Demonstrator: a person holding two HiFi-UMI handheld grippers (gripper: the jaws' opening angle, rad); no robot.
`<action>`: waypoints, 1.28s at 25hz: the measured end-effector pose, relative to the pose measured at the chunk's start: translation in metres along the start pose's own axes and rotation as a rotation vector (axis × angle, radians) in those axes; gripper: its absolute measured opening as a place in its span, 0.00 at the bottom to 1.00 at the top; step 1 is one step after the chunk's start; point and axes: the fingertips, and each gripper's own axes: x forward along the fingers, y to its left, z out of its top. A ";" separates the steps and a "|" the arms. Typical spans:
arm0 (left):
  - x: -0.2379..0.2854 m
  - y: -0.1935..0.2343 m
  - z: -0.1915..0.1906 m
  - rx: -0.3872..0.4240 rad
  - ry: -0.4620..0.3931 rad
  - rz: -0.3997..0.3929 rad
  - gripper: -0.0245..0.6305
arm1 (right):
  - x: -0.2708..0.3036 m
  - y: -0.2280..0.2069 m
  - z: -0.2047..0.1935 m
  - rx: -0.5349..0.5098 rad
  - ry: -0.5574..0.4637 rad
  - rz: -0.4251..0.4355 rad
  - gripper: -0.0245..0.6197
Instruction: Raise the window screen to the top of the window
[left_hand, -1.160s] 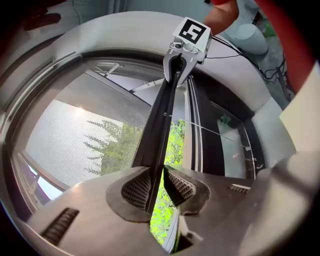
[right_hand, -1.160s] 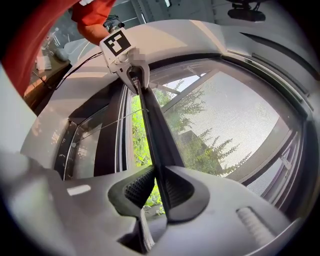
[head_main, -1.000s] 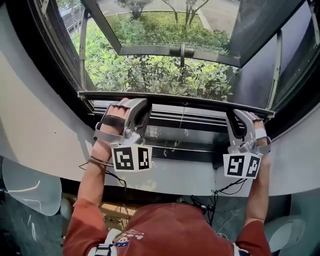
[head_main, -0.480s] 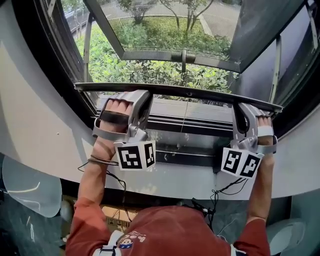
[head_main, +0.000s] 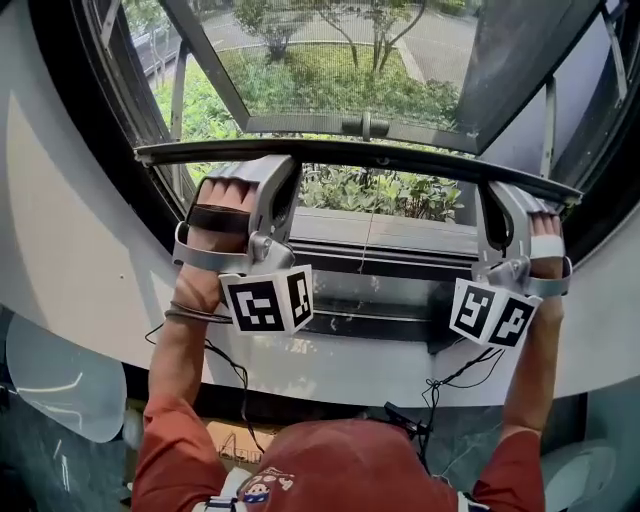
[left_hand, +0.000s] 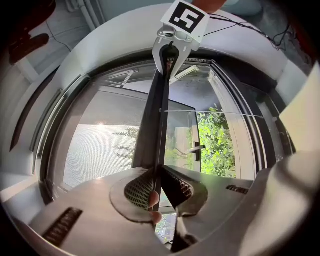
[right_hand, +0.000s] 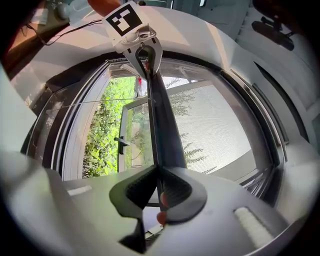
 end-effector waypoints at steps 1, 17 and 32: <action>0.001 0.004 0.000 0.004 0.002 0.007 0.11 | 0.001 -0.004 0.001 -0.004 0.002 -0.009 0.11; 0.013 0.056 0.006 0.119 0.045 0.096 0.11 | 0.014 -0.053 0.006 -0.124 0.069 -0.117 0.11; 0.026 0.119 0.008 0.162 0.097 0.168 0.12 | 0.028 -0.118 0.017 -0.228 0.144 -0.228 0.11</action>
